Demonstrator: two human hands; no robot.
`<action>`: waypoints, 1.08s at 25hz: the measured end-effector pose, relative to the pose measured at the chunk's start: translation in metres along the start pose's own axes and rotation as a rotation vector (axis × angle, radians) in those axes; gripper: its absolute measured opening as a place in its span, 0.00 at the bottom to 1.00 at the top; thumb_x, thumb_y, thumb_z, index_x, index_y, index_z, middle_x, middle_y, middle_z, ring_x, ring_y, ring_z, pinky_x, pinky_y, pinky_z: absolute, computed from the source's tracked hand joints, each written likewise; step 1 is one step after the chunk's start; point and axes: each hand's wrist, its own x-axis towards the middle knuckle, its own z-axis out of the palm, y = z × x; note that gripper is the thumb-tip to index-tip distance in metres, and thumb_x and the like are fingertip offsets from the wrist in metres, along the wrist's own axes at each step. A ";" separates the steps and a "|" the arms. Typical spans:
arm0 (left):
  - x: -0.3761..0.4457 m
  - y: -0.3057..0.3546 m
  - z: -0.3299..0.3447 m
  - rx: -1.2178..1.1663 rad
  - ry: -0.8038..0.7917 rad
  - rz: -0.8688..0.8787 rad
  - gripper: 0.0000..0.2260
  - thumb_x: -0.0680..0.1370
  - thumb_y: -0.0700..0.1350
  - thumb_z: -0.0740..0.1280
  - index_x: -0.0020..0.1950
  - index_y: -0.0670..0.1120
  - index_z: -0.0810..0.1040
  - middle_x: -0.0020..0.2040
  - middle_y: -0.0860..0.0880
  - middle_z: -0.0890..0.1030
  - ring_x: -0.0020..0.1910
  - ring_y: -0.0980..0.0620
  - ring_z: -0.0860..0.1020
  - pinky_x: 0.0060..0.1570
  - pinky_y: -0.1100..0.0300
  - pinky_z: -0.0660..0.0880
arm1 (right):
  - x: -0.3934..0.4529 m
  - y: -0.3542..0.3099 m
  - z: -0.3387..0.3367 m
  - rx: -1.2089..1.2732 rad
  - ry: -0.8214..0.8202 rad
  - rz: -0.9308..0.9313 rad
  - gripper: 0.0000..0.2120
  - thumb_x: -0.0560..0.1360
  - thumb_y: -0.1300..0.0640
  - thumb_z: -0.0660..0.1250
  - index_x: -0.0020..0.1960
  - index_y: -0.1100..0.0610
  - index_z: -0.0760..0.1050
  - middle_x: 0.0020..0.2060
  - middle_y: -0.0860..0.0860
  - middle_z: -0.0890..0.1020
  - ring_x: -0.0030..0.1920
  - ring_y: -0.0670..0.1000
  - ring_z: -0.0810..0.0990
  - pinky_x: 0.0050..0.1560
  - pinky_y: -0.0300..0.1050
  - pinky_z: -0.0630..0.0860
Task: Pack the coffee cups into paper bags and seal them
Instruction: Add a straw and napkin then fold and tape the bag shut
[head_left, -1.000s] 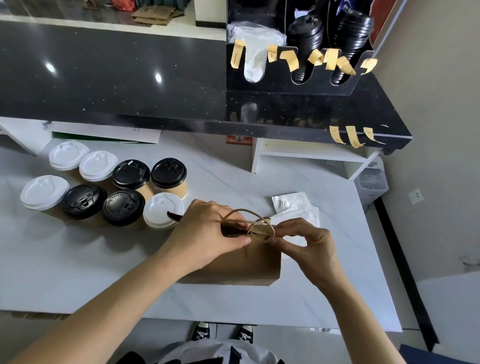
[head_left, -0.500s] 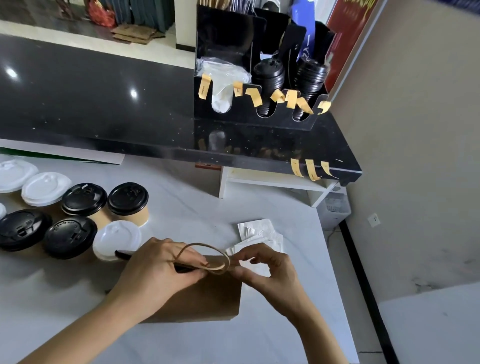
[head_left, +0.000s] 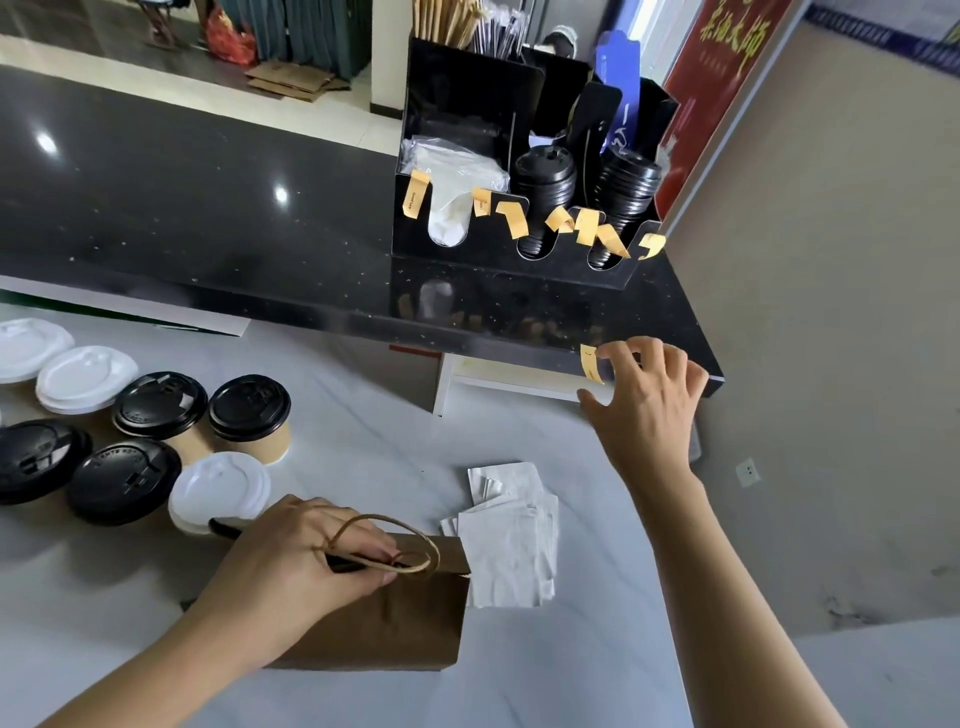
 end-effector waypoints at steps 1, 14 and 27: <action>0.000 0.001 0.000 -0.001 -0.003 -0.002 0.12 0.69 0.53 0.81 0.43 0.72 0.84 0.45 0.72 0.83 0.50 0.61 0.81 0.54 0.53 0.78 | 0.005 0.002 0.005 -0.037 -0.052 -0.012 0.20 0.67 0.53 0.81 0.55 0.54 0.79 0.57 0.55 0.79 0.59 0.61 0.74 0.60 0.57 0.62; 0.000 0.004 -0.002 0.005 0.010 0.050 0.07 0.67 0.60 0.74 0.44 0.69 0.85 0.45 0.71 0.83 0.50 0.61 0.82 0.53 0.53 0.77 | 0.034 0.012 0.010 0.022 0.060 -0.098 0.02 0.75 0.61 0.74 0.46 0.55 0.84 0.44 0.51 0.84 0.52 0.59 0.77 0.57 0.56 0.61; -0.001 0.000 0.000 -0.017 0.032 0.029 0.10 0.69 0.50 0.81 0.44 0.65 0.87 0.45 0.70 0.84 0.50 0.61 0.82 0.54 0.54 0.77 | 0.039 0.006 -0.007 0.132 0.159 0.021 0.04 0.78 0.60 0.69 0.45 0.54 0.81 0.43 0.50 0.84 0.48 0.57 0.76 0.53 0.52 0.59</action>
